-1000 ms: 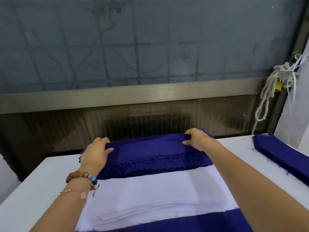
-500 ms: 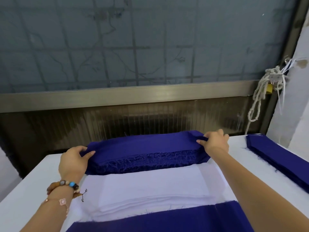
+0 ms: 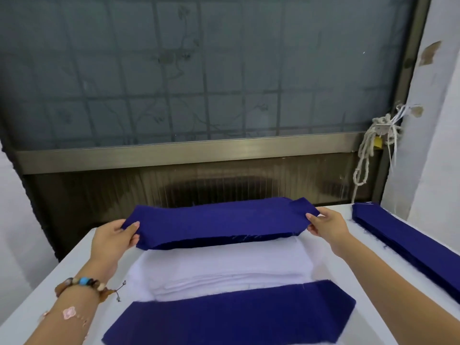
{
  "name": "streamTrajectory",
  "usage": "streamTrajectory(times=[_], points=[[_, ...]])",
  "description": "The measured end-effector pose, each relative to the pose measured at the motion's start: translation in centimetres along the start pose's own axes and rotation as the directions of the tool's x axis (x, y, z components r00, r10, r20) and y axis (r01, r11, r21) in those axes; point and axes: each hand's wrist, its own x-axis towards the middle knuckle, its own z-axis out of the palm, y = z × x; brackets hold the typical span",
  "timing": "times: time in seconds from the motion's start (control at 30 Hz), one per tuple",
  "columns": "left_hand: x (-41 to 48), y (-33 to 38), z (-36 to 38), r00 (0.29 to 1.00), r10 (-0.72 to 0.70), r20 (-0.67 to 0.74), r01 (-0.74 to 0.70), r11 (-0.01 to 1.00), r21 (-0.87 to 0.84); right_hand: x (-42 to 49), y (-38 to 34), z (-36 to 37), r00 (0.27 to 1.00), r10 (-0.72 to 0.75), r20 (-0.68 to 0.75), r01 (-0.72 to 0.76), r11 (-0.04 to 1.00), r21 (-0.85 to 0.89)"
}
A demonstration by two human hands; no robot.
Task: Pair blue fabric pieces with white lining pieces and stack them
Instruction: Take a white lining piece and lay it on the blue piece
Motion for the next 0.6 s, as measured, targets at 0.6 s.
streamTrajectory(times=[0.6], points=[[-11.2,-5.9,-6.0,0.988,-0.086,0.125,0.057,0.974,0.221,-13.1,6.4,-6.9,0.988,-0.148,0.043,0.154,0.942,-0.299]])
